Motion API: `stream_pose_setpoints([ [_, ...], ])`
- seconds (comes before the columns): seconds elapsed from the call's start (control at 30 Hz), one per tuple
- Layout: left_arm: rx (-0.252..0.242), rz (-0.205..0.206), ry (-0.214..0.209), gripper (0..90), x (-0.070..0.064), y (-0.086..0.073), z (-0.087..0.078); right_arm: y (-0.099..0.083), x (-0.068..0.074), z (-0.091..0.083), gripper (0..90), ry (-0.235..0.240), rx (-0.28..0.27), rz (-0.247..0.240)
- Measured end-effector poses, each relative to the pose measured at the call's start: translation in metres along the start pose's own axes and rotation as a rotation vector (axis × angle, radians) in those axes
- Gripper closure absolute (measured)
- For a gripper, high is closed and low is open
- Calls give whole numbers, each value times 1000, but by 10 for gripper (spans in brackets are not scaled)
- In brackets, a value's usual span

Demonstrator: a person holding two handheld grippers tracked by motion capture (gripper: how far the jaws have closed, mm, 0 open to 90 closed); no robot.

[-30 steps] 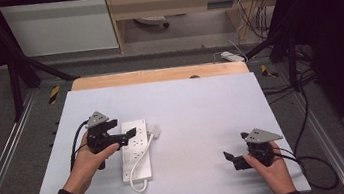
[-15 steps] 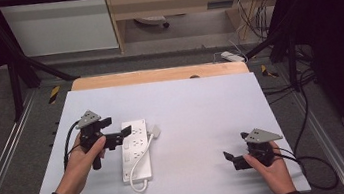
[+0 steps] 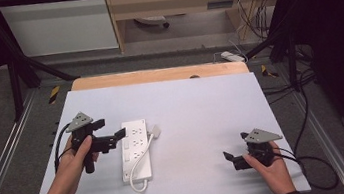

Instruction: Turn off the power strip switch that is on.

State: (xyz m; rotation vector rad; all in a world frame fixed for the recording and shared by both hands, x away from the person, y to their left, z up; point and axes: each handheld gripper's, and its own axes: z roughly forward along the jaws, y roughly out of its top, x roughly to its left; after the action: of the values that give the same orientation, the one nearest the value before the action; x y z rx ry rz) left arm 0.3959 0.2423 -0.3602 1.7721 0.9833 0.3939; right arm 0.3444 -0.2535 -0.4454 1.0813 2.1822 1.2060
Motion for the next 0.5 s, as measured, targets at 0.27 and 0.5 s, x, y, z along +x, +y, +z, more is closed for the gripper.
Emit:
stream_pose_setpoints([
  [0.27,1,-9,19,61,6,-2,-16,0,0,0,34,-1,-1,-1],
  [0.5,-7,-7,25,61,9,-4,-32,0,0,0,34,-2,-1,0],
])
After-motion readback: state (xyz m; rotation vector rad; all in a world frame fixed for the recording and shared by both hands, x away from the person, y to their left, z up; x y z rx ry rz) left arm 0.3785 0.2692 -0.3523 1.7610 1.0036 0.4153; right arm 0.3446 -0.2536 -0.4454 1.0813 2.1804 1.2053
